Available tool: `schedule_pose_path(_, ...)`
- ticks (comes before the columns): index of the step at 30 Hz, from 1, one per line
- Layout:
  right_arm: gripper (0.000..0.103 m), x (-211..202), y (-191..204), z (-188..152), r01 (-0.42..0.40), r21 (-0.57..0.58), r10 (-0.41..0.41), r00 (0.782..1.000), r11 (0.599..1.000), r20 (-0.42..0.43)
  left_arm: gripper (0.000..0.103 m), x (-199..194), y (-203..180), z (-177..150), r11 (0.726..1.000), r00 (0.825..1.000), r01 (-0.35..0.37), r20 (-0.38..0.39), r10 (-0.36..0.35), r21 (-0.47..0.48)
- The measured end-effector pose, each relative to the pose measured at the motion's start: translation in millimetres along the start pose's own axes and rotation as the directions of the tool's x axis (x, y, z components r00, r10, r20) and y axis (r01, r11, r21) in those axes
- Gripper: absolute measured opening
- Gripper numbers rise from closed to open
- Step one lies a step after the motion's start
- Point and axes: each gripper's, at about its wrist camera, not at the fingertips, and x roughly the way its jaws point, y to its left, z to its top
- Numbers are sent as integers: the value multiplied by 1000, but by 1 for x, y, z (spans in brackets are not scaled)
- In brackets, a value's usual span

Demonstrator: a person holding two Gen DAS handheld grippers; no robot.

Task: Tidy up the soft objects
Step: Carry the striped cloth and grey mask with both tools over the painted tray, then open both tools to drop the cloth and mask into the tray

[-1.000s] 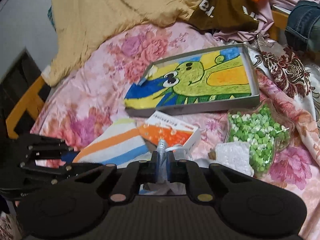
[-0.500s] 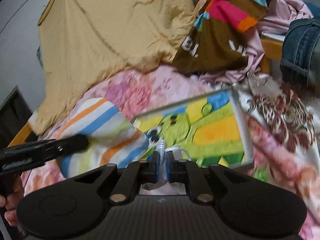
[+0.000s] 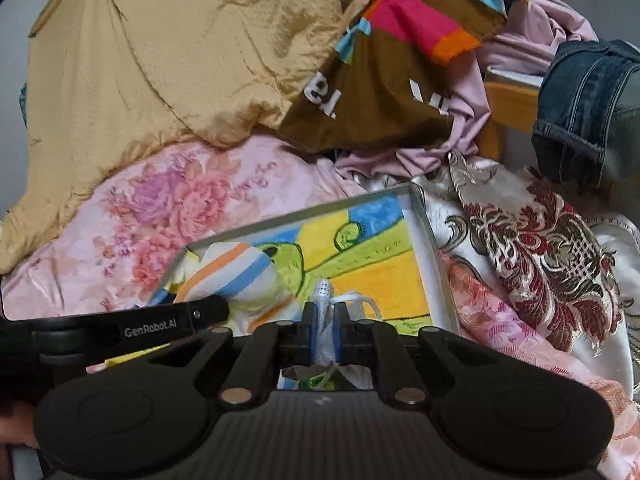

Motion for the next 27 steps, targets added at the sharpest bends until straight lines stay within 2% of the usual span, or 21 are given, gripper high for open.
schedule_pose_path(2, 14, 2, 2, -2, -8, -10, 8, 1000, 1000, -25, 19, 10, 5, -4, 999, 998, -47, -37, 47, -9)
schedule_pose_path(5, 26, 0, 6, -6, -11, -15, 11, 999, 1000, -40, 23, 16, 10, -13, 992, 989, -120, -85, 122, 32)
schedule_pose_path(7, 31, -1, 8, -8, -8, -19, 7, 999, 1000, -52, 27, 15, 17, -20, 990, 987, -124, -96, 130, 63)
schedule_pose_path(9, 38, -3, 11, -11, 2, -26, -4, 998, 1000, -61, 38, 10, 26, -24, 991, 987, -121, -97, 126, 54)
schedule_pose_path(10, 42, -6, 11, -11, 4, -26, -6, 998, 1000, -62, 40, 7, 31, -26, 992, 988, -115, -98, 119, 45)
schedule_pose_path(12, 57, -12, 11, -12, 19, -32, -21, 998, 999, -59, 50, -3, 37, -30, 993, 991, -106, -76, 109, 46)
schedule_pose_path(17, 72, -39, 6, -11, 57, 0, -57, 998, 998, -26, 66, -24, 39, -32, 988, 993, -118, 0, 119, 100)
schedule_pose_path(19, 77, -50, 7, -7, 68, 5, -68, 998, 998, 2, 71, -32, 38, -28, 987, 994, -108, 17, 106, 116)
schedule_pose_path(21, 89, -62, 8, -5, 82, 20, -83, 996, 996, 38, 78, -43, 36, -26, 987, 995, -94, 37, 90, 129)
schedule_pose_path(24, 98, -73, 12, -4, 97, 22, -98, 993, 995, 65, 87, -60, 33, -23, 988, 995, -74, 72, 65, 136)
schedule_pose_path(27, 103, -80, 17, -11, 98, 27, -100, 991, 995, 87, 91, -79, 31, -24, 990, 993, -50, 108, 35, 136)
